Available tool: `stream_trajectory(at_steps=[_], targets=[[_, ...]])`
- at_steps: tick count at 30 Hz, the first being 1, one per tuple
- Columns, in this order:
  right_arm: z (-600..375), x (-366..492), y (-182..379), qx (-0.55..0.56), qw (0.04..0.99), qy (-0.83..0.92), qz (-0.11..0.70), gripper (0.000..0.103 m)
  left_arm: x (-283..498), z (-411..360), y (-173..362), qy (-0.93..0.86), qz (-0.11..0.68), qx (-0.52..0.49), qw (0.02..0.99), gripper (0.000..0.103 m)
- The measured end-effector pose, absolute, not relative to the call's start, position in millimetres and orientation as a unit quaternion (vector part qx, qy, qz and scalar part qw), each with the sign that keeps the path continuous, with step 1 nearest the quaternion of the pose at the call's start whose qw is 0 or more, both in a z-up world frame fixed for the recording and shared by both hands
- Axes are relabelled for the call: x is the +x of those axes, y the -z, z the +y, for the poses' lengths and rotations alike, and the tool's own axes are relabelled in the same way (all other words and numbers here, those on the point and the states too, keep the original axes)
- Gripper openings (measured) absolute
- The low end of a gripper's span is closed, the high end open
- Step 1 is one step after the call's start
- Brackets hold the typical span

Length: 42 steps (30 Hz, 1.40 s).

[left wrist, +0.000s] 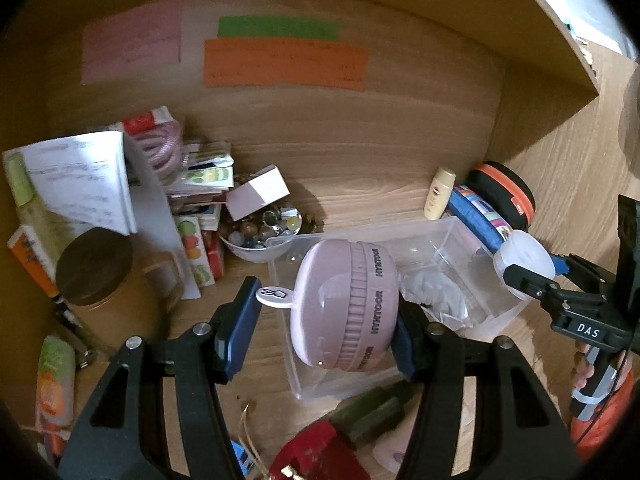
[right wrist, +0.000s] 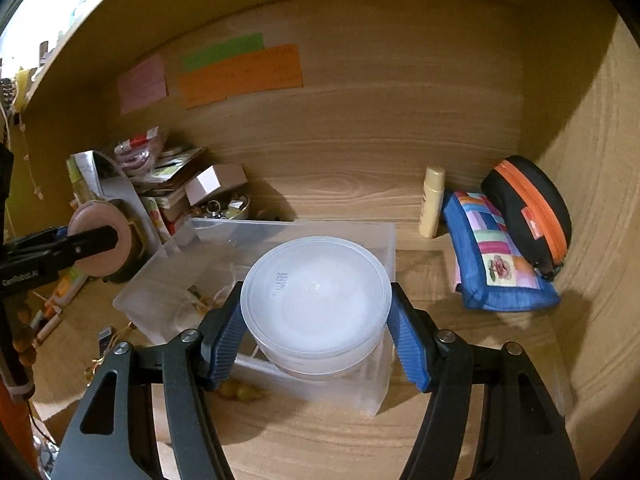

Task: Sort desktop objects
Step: 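Lower the pink container and white jar into the clear box and release both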

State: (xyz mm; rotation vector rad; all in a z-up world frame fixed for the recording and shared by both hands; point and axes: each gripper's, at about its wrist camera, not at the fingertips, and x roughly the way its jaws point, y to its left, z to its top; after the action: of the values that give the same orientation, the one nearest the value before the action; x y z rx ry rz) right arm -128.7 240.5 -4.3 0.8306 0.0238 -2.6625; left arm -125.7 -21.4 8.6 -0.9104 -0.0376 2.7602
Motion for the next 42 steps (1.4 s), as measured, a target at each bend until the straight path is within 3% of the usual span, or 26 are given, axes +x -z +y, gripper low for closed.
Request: stream_trajectory(at_steps=[24, 42], targets=[[207, -197, 34, 0.36, 0.176, 0.913, 0.081, 0.063, -216, 1, 45, -0.91, 0.015, -0.392, 0.135, 0.058], [183, -206, 50, 0.365, 0.18, 0.905, 0.121, 0.063, -217, 22, 55, -0.91, 0.073, -0.387, 0.13, 0.058]])
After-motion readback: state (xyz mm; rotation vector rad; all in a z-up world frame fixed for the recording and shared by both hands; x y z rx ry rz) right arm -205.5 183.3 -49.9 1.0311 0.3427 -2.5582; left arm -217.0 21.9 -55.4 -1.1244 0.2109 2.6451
